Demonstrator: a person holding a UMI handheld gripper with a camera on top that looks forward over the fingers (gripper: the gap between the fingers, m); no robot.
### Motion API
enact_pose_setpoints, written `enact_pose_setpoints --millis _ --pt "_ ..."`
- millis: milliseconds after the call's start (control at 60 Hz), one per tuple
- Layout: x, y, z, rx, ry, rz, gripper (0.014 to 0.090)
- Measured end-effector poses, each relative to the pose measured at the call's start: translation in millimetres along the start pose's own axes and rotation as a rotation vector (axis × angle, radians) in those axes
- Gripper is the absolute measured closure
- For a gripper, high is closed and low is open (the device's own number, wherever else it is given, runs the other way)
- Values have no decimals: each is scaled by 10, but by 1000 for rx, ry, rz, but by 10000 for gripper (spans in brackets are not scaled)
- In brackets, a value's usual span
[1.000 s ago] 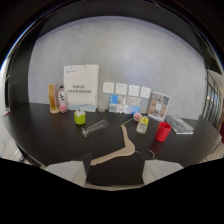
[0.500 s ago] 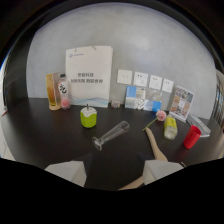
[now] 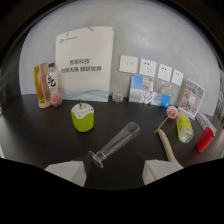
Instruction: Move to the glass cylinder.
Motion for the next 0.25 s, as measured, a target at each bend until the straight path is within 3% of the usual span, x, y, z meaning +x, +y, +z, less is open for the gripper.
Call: enact_pose_setpoints --millis 250 --pt "-1 -1 5 -9 -5 4 199"
